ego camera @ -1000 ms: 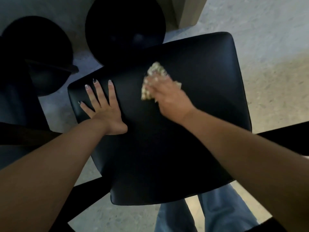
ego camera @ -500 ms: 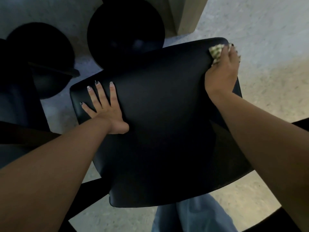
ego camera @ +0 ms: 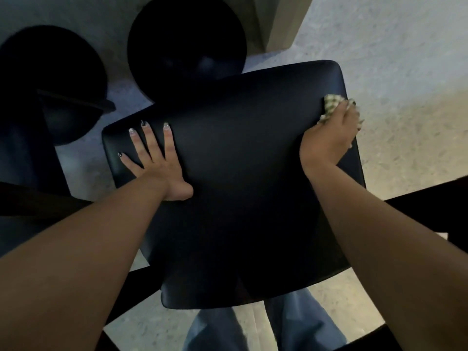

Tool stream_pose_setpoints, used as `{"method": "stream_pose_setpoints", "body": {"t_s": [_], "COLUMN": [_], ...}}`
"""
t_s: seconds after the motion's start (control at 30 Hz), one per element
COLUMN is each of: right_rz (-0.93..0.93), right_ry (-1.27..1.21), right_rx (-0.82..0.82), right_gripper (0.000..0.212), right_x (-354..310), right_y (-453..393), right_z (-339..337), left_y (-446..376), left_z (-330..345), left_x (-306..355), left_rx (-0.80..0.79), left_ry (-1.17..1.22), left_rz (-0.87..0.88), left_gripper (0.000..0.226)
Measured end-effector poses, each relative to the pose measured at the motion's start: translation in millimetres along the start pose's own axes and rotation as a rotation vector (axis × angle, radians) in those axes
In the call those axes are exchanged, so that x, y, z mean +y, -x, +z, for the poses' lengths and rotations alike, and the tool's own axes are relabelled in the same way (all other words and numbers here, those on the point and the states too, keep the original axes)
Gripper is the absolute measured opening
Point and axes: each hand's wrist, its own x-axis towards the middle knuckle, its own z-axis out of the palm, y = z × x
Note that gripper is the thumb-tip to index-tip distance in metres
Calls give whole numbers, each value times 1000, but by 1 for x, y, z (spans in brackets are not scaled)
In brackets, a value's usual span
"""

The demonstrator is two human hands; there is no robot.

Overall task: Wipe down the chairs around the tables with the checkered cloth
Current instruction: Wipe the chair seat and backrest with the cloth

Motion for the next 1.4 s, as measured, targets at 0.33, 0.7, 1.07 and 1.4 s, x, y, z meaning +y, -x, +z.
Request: {"method": "stream_pose_setpoints", "body": {"t_s": [0.33,0.7,1.07,1.4], "right_rz": [-328,-1106,-429,-365], "right_ry": [-57,173,-6,103], "right_rx": [-49,-344,-60,-156], "right_gripper": [66,46,56,62], "right_x": [-47,-32,-6,18], "right_y": [110,127,74,51], "right_z": [35,26,15,-8], "left_y": [-20,-39,-37,-29], "left_z": [14,34,35,18], "left_x": [-9,-9,-3,13], "left_rx": [48,210,265,116], "left_ry": [22,29,-36,-83], "left_rz": [53,38,-73,-214], "left_gripper": [153,161,159,146]}}
